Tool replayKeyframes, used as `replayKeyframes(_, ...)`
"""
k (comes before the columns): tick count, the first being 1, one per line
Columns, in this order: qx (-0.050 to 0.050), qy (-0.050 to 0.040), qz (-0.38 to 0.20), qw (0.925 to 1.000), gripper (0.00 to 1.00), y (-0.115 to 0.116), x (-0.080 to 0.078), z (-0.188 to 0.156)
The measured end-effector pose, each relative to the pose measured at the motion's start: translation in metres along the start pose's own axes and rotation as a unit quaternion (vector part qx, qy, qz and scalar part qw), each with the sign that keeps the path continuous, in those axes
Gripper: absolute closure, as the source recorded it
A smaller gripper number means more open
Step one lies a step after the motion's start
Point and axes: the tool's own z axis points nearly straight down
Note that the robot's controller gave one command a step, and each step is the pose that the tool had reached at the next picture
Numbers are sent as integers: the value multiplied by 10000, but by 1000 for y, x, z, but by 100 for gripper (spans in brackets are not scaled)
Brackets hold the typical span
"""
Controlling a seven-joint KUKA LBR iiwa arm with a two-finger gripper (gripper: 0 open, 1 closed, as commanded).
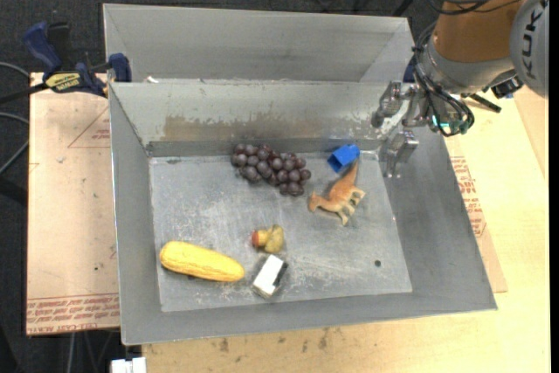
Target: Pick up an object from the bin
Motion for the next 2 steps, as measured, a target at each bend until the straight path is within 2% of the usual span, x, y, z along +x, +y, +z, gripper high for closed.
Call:
replayKeyframes(1,7,-40,-11,10000,0,0,-2,-5)
replayKeyframes(2,4,-60,285,9996,0,28,-2,62)
